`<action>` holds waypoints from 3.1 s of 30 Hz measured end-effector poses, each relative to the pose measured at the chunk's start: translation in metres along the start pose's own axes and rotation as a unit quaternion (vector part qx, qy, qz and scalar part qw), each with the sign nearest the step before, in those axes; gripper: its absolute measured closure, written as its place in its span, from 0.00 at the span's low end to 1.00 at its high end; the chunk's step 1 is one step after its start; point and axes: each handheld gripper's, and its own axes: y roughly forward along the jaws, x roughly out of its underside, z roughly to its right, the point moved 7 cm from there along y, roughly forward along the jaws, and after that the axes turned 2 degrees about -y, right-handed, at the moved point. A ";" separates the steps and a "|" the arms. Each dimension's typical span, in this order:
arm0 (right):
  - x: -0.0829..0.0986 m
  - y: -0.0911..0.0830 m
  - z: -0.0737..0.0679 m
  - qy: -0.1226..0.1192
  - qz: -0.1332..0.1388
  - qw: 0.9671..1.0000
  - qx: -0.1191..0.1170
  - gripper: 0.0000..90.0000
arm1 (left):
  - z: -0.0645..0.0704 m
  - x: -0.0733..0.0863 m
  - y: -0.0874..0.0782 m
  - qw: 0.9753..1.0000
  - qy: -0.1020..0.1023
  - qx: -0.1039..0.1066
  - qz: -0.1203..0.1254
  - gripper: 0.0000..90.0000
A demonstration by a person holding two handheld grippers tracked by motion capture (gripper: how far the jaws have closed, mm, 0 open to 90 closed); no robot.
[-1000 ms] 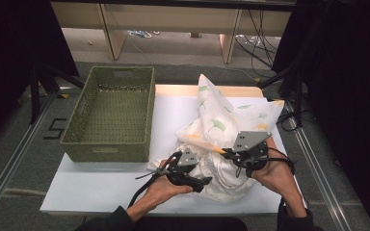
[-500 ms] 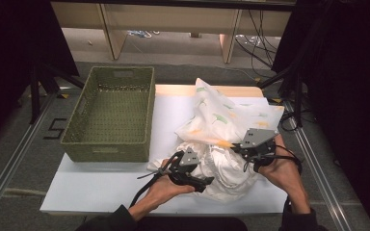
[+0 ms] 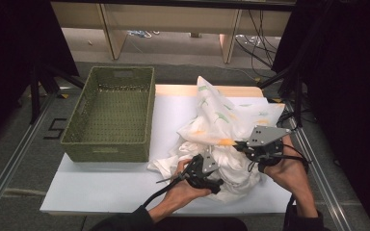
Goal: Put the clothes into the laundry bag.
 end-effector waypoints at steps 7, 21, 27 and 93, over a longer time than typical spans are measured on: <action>-0.011 -0.014 -0.005 -0.007 0.016 1.000 0.004 1.00 | -0.030 -0.036 0.000 0.993 -0.096 -0.019 0.068 0.80; 0.003 -0.002 -0.008 0.001 -0.023 0.999 -0.023 1.00 | -0.060 -0.031 -0.005 0.986 -0.161 0.015 0.049 0.44; 0.003 -0.002 -0.008 0.002 -0.023 0.999 -0.023 1.00 | -0.051 -0.008 -0.041 0.992 -0.120 0.013 0.030 0.26; 0.032 0.032 -0.035 0.017 -0.085 0.992 -0.093 0.99 | -0.110 0.023 0.017 0.995 -0.100 0.018 -0.025 0.68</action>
